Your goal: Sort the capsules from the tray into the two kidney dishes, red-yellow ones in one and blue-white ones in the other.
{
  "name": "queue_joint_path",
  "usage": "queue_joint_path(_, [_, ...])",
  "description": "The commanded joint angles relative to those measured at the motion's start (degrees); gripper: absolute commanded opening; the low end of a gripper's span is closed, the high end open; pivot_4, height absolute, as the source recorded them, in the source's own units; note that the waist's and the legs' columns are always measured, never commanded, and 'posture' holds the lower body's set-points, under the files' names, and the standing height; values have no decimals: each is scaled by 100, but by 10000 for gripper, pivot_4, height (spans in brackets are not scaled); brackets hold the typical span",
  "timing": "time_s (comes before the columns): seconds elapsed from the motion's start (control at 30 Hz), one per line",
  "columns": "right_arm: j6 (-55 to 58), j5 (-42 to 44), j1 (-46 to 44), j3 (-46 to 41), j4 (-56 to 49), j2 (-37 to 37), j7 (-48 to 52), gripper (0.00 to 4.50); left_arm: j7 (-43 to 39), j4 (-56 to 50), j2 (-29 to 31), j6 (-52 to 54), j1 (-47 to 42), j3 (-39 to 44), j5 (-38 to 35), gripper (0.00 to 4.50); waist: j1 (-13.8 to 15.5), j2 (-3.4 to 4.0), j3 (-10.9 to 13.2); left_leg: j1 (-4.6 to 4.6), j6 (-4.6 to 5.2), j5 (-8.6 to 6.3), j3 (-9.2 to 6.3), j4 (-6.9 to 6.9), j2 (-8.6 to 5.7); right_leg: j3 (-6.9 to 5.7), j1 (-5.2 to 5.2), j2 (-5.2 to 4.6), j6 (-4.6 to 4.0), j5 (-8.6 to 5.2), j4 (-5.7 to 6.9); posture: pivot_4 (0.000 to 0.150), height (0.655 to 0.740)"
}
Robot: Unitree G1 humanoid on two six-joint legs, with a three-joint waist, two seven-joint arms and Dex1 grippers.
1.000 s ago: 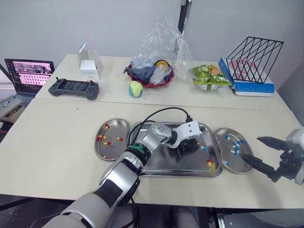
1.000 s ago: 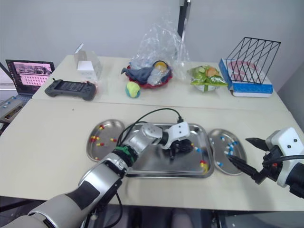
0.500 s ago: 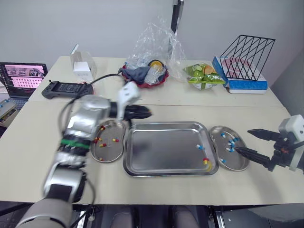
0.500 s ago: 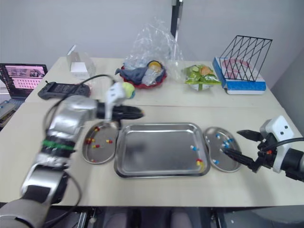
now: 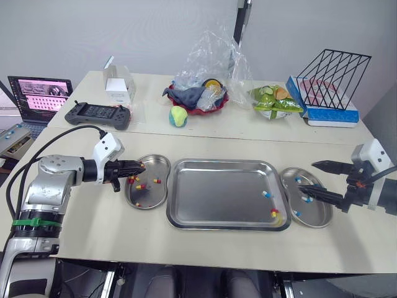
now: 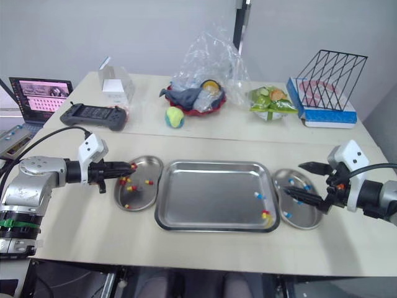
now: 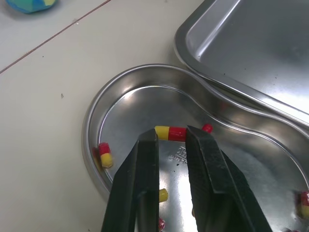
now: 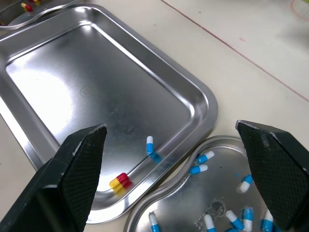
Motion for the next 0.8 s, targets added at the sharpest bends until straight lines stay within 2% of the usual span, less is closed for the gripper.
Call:
queue_joint_path(0.03, [-71, -25, -32, -140, 19, -96, 49, 45000, 6, 41, 158, -62, -64, 126, -108, 22980, -7, 0, 0, 0, 0, 0, 0, 0, -1, 0, 0, 0, 0, 0, 0, 1500, 7204])
queue_joint_path(0.23, [-189, -37, -108, -462, 538, -55, 106, 45000, 17, 268, 437, -111, -26, 584, -337, 43289, -31, -1, 1, 0, 0, 0, 4, 0, 0, 2, -2, 0, 0, 0, 2, 1500, 7204])
queue_joint_path(0.27, [-262, -85, -86, -505, 664, -52, 133, 45000, 21, 298, 496, -134, 12, 702, -405, 44460, -33, -1, 1, 0, 0, 0, 4, 0, 1, 2, -3, 1, 0, 0, 2, 1500, 7204])
queue_joint_path(0.47, [-841, -389, 88, -820, 1764, 23, 301, 45000, -209, 827, 901, -512, 643, 1846, -983, 44460, -51, 0, 0, 7, 3, -3, 28, -2, 29, 5, -3, 3, -1, -1, 0, 1500, 7204])
queue_joint_path(0.63, [-1238, -520, 171, -958, 2442, 186, 249, 45000, -498, 1163, 1128, -890, 1477, 2428, -1183, 44460, -84, 0, 0, 13, 3, -4, 42, -4, 36, 8, -4, 3, -5, -1, 0, 1500, 7204])
queue_joint_path(0.8, [-1566, -650, 208, -965, 2874, 279, 231, 45000, -601, 1524, 1141, -1194, 1656, 2752, -1377, 44460, -37, 0, 0, 16, -2, -1, 45, -6, 40, 4, -3, 0, -11, 1, 1, 1500, 7204])
